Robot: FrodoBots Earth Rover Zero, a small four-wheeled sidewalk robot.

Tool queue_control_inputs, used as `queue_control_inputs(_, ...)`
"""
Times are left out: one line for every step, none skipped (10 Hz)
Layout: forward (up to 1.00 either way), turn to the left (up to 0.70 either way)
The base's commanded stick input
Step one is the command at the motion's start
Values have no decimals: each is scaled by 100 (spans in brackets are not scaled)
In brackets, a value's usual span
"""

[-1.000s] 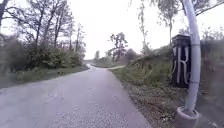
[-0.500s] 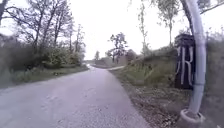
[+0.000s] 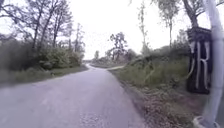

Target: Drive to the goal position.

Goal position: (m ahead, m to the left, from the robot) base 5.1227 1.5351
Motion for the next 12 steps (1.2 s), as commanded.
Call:
queue_control_inputs(70, 0)
queue_control_inputs(70, 0)
queue_control_inputs(70, 0)
queue_control_inputs(70, 0)
queue_control_inputs(70, 14)
queue_control_inputs(70, 35)
queue_control_inputs(70, 35)
queue_control_inputs(70, 35)
queue_control_inputs(70, 0)
queue_control_inputs(70, 0)
queue_control_inputs(70, 0)
queue_control_inputs(70, 0)
